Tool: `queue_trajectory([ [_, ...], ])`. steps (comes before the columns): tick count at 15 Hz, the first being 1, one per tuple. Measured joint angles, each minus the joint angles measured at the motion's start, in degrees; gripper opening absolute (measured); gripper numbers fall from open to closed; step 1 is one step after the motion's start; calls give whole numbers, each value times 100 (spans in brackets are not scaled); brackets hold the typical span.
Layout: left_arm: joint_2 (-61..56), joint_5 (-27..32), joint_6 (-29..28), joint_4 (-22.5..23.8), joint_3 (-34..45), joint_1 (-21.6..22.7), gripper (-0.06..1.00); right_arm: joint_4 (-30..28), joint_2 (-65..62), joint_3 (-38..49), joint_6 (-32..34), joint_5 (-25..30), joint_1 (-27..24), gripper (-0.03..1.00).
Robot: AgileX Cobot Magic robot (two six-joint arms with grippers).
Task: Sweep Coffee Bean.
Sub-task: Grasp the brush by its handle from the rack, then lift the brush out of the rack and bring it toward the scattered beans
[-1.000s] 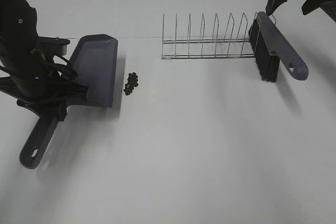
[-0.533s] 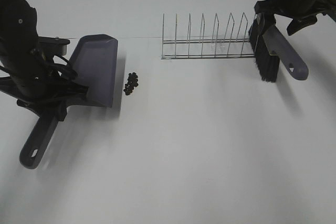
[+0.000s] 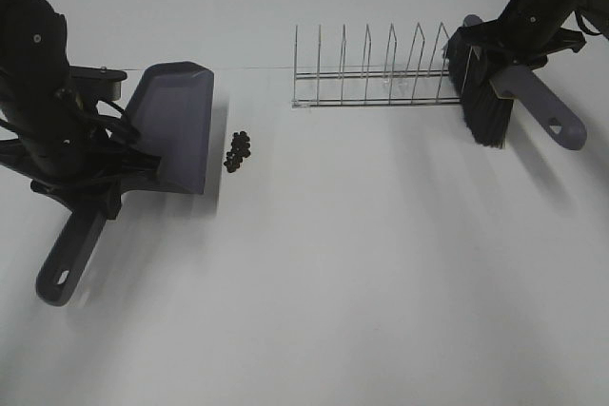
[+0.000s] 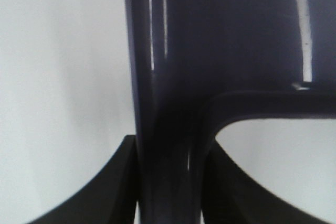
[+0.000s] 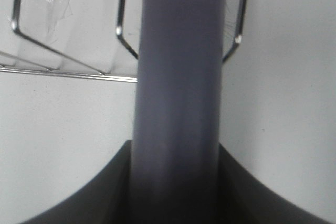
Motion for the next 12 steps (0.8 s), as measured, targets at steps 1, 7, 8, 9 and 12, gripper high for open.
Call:
queue_trajectory([
  [1, 0, -6, 0, 0, 0, 0, 27, 0, -34, -17, 11, 11, 0, 26],
  [7, 0, -17, 0, 0, 0, 0, 27, 0, -762, -166, 109, 470, 0, 26],
  [8, 0, -17, 0, 0, 0, 0, 27, 0, -905, -166, 155, 647, 0, 26],
  [9, 0, -17, 0, 0, 0, 0, 27, -34, -1049, -166, 212, 825, 0, 26],
  [12, 0, 0, 0, 0, 0, 0, 27, -304, -1473, -166, 315, 1283, 0, 26],
])
